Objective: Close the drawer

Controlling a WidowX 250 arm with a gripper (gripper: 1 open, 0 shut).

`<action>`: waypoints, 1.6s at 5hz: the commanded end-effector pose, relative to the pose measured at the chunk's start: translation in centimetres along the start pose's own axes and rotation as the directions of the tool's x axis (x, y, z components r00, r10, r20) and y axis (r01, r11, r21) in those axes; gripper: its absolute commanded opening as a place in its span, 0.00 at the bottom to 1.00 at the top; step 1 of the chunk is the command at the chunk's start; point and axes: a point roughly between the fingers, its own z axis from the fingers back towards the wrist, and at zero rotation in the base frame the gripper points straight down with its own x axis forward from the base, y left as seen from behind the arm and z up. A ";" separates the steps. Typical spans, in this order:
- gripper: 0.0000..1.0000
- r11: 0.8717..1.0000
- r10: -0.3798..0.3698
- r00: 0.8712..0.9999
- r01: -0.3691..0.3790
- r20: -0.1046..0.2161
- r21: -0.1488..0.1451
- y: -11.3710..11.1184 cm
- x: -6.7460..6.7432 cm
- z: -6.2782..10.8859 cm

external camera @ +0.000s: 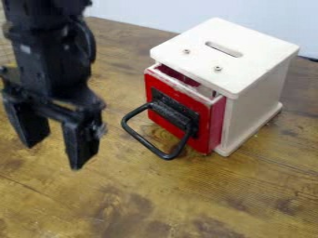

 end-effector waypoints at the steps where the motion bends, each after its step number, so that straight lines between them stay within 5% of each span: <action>1: 1.00 0.997 0.073 0.997 -0.071 0.036 -0.032 -1.2 -0.6 3.7; 2: 1.00 0.998 0.043 0.998 -0.044 0.045 0.033 -1.1 -0.8 2.8; 3: 1.00 0.999 0.009 0.998 -0.012 0.065 0.037 -0.2 -0.6 1.2; 4: 1.00 0.998 0.064 0.997 -0.065 0.039 0.023 0.0 -1.3 1.1; 5: 1.00 0.996 0.090 0.995 -0.090 0.052 -0.009 -0.1 -1.9 1.0; 6: 1.00 0.989 0.147 0.988 -0.145 0.055 -0.028 0.4 -1.3 1.1; 8: 1.00 0.968 0.253 0.967 -0.252 0.045 -0.014 1.5 1.2 -0.5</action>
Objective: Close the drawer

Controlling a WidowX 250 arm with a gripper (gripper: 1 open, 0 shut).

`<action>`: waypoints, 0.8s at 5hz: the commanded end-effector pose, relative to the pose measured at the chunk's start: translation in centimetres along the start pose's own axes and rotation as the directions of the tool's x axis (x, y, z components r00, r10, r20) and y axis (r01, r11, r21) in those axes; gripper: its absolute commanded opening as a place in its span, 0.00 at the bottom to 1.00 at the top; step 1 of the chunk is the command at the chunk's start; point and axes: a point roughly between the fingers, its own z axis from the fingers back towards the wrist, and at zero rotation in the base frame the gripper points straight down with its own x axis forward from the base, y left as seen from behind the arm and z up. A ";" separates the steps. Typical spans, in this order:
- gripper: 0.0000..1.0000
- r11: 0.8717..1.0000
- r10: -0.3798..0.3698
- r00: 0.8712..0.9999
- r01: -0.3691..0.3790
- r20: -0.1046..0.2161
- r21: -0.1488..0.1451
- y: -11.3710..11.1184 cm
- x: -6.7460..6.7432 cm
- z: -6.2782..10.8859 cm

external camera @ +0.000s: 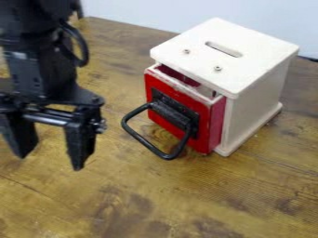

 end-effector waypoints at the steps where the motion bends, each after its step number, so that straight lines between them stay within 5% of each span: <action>1: 1.00 0.999 0.036 0.998 -0.036 0.060 0.000 -1.4 -0.5 2.9; 2: 1.00 1.000 0.015 0.997 -0.015 0.074 -0.008 -3.3 -2.2 5.4; 3: 1.00 0.998 -0.057 0.996 0.056 0.076 0.008 -1.8 -1.9 3.7; 4: 1.00 0.999 -0.043 0.997 0.042 0.070 0.019 0.4 -1.4 2.1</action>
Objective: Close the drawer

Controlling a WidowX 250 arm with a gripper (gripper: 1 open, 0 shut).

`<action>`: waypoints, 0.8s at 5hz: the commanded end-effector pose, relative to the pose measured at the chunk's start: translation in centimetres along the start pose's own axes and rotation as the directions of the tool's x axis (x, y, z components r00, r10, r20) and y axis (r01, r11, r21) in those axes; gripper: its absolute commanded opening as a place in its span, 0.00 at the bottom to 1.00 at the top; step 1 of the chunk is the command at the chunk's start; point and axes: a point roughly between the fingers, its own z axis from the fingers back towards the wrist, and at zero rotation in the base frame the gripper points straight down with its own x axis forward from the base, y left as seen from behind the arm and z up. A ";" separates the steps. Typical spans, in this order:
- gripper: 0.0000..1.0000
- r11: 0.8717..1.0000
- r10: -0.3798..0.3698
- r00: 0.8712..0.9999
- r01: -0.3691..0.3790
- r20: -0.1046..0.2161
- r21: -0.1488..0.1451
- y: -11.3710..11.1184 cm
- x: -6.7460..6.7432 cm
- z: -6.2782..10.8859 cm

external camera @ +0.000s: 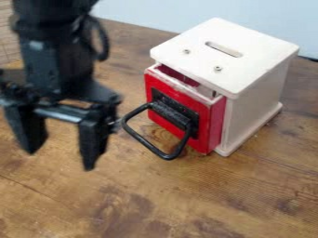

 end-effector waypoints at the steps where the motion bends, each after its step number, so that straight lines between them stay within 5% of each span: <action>1: 1.00 1.000 -0.004 0.999 0.005 0.051 -0.005 2.7 1.6 -0.5; 2: 1.00 1.000 -0.015 0.999 0.015 0.051 -0.005 3.3 1.9 -1.1; 4: 1.00 0.989 -0.148 0.987 0.148 0.062 0.006 0.5 0.7 0.6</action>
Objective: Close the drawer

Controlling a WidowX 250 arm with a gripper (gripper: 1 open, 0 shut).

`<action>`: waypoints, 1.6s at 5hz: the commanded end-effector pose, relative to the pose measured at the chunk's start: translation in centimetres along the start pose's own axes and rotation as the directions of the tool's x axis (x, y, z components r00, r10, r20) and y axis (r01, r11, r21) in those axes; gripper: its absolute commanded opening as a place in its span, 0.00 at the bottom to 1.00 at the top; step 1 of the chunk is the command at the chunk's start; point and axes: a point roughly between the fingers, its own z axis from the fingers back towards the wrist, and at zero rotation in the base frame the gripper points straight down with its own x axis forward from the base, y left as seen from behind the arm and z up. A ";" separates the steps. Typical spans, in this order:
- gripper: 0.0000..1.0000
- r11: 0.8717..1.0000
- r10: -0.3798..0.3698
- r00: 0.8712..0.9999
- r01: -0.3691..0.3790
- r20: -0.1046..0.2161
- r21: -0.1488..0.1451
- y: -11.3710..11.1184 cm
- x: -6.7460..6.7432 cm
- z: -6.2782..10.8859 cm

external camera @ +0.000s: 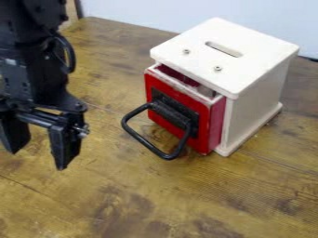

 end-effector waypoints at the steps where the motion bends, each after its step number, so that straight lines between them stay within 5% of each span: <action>1: 1.00 0.999 0.054 0.996 -0.055 0.077 0.002 -2.4 -0.1 2.3; 2: 1.00 0.991 0.132 0.988 -0.132 0.077 -0.004 -3.1 0.2 2.2; 3: 1.00 0.980 0.194 0.977 -0.189 0.091 -0.055 -3.1 0.0 2.2; 5: 1.00 0.970 0.234 0.967 -0.226 0.098 -0.091 -3.6 -0.7 3.8; 8: 1.00 0.978 0.189 0.979 -0.181 0.072 -0.099 -3.3 -1.8 2.3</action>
